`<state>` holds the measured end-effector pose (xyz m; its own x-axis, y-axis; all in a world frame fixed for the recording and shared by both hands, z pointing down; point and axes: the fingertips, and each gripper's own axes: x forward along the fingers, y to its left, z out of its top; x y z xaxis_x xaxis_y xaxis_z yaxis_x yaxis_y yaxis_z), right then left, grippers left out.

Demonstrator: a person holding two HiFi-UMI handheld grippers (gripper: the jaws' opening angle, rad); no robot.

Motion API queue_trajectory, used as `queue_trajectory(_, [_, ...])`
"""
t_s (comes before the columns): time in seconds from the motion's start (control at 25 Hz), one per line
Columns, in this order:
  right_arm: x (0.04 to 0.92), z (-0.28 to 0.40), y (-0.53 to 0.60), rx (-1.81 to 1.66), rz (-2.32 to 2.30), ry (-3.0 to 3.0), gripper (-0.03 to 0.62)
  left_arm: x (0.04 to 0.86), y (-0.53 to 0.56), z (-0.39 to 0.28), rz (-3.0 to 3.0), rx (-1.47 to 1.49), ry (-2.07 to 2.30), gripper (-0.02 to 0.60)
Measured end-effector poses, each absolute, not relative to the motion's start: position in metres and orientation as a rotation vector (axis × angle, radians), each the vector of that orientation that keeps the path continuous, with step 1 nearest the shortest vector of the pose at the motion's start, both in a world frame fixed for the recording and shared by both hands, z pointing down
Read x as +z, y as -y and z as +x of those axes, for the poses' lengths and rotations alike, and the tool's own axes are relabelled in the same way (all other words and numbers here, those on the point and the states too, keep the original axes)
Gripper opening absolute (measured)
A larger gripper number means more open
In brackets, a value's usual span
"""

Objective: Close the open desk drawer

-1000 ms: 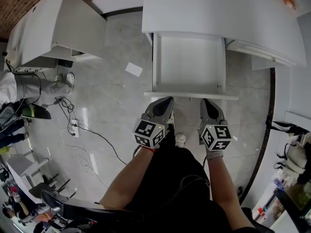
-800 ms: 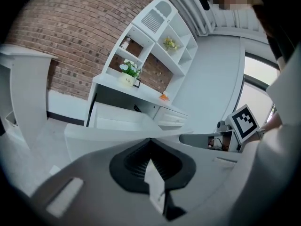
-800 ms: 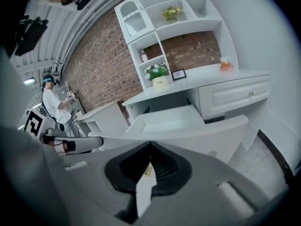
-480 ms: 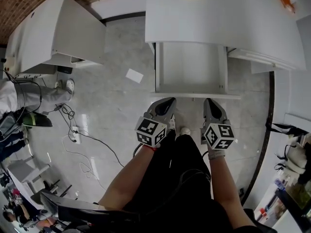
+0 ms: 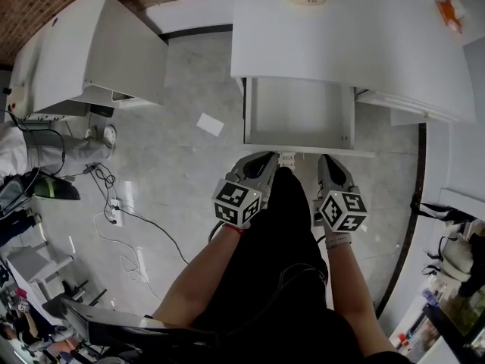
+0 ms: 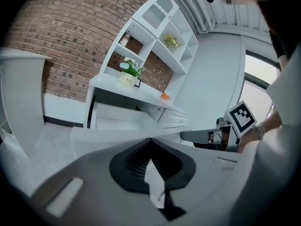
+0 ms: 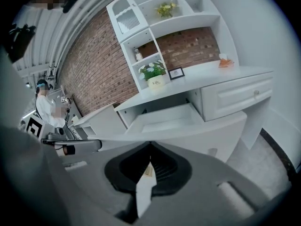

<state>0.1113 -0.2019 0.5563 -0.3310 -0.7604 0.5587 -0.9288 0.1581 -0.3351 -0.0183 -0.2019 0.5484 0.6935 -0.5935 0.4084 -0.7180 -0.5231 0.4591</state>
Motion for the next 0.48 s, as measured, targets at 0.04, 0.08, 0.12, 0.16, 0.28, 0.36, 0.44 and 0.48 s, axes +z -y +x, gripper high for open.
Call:
queue_trajectory(0.04, [0.556, 0.111, 0.205, 0.939, 1.637, 2.178, 0.002, 0.548, 0.205, -0.018, 2.289, 0.268, 1.001, 0.003])
queue_trajectory(0.08, [0.556, 0.111, 0.209, 0.940, 1.636, 2.181, 0.002, 0.548, 0.209, -0.018, 2.287, 0.267, 1.005, 0.003])
queue_trajectory(0.12, [0.556, 0.111, 0.213, 0.939, 1.634, 2.187, 0.002, 0.548, 0.213, -0.019, 2.284, 0.264, 1.010, 0.003])
queue_trajectory(0.16, [0.556, 0.111, 0.217, 0.939, 1.630, 2.193, 0.002, 0.548, 0.217, -0.019, 2.280, 0.261, 1.017, 0.003])
queue_trajectory(0.28, [0.555, 0.112, 0.227, 0.943, 1.621, 2.214, 0.002, 0.549, 0.227, -0.019, 2.269, 0.263, 1.036, 0.003])
queue_trajectory(0.36, [0.555, 0.112, 0.234, 0.949, 1.618, 2.223, 0.002, 0.549, 0.235, -0.021, 2.261, 0.267, 1.047, 0.003])
queue_trajectory(0.44, [0.555, 0.109, 0.242, 0.958, 1.603, 2.225, 0.002, 0.549, 0.243, -0.025, 2.254, 0.273, 1.056, 0.003])
queue_trajectory(0.48, [0.555, 0.107, 0.246, 0.964, 1.592, 2.226, 0.002, 0.549, 0.246, -0.026, 2.250, 0.277, 1.061, 0.003])
